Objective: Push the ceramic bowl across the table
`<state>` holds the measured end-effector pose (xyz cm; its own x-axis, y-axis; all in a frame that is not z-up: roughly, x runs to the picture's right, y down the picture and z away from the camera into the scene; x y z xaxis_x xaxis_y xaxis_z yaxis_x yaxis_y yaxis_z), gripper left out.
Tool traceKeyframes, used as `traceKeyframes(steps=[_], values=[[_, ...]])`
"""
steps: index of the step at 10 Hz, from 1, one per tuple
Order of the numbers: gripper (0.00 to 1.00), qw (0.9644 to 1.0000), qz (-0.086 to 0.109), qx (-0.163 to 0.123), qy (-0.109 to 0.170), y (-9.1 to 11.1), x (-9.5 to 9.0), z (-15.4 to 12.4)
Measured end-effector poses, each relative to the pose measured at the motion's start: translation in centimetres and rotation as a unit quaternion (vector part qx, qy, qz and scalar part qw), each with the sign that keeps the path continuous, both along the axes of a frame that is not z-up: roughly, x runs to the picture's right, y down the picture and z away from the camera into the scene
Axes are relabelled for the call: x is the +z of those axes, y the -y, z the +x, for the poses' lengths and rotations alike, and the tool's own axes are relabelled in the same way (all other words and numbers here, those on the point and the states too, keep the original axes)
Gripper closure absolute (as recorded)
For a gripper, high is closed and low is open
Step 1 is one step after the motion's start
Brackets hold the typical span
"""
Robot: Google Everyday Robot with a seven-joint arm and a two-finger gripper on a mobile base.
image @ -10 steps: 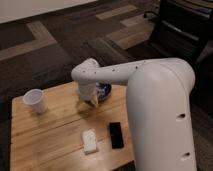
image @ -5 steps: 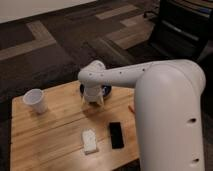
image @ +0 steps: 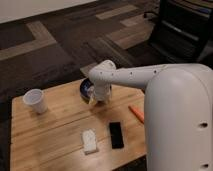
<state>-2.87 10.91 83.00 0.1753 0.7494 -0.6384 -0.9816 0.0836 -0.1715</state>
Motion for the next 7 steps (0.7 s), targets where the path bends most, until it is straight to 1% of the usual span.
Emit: traceKeyframes(steps=[2,3,4,6,7], values=[[0.35,0.9997,-0.015,-0.014,0.01,-0.3,1.3,1.1],[0.35,0.9995,-0.019,-0.024,0.013,0.0,2.0,1.7],[0.35,0.9987,-0.02,-0.045,0.014,1.2,2.9,2.2],[0.35,0.9958,-0.002,-0.09,0.013,5.1,4.5,2.7],[0.35,0.9933,0.008,-0.115,0.012,7.4,5.8,2.5]])
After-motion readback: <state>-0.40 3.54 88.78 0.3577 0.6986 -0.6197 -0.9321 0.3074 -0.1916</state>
